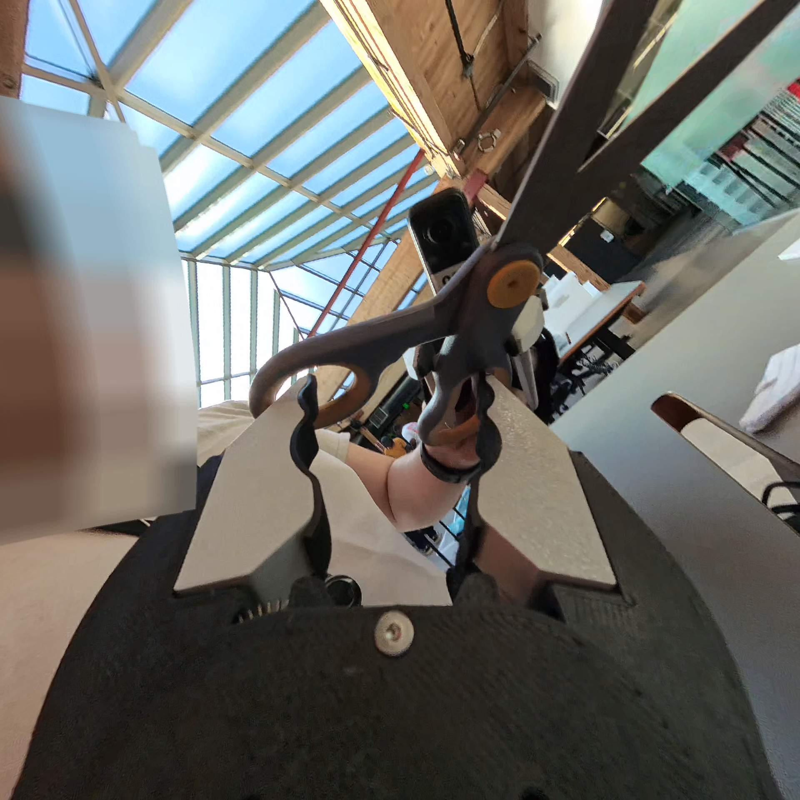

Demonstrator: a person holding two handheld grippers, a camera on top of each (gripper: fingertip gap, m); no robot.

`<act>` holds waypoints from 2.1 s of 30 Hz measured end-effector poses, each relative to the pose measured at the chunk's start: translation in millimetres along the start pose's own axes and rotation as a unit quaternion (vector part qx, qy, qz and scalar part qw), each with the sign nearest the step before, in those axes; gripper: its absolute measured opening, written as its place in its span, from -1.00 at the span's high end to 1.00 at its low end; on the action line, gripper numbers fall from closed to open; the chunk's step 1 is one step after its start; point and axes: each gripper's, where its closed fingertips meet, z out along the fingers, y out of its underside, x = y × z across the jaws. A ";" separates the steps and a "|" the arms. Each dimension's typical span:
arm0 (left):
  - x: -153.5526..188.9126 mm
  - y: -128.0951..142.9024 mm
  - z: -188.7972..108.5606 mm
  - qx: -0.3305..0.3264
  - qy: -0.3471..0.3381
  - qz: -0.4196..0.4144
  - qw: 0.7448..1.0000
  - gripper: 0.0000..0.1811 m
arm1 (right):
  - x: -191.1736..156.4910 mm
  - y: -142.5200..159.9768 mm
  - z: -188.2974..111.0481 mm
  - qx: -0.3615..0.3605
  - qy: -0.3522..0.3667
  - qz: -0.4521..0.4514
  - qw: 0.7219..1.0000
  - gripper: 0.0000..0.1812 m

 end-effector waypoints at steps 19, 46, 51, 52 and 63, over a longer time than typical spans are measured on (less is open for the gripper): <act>-0.9 4.6 -34.5 0.063 0.056 -0.066 0.994 0.50 | 16.2 5.1 2.2 -0.096 0.131 -0.110 0.981 0.31; -17.3 67.2 -48.1 -0.031 0.036 -0.095 0.994 0.50 | 38.0 22.0 4.0 -0.110 0.196 -0.141 0.964 0.51; -103.2 57.7 -106.0 -0.101 -0.138 -0.076 0.982 0.44 | 49.4 28.0 -16.1 -0.125 0.243 -0.154 0.950 0.50; -116.6 56.6 -109.4 -0.124 -0.160 -0.056 0.978 0.44 | 50.2 27.7 -17.3 -0.119 0.241 -0.149 0.952 0.50; -161.6 58.1 -81.2 -0.270 -0.177 -0.057 0.945 0.54 | 50.9 40.1 -23.6 -0.121 0.250 -0.148 0.949 0.50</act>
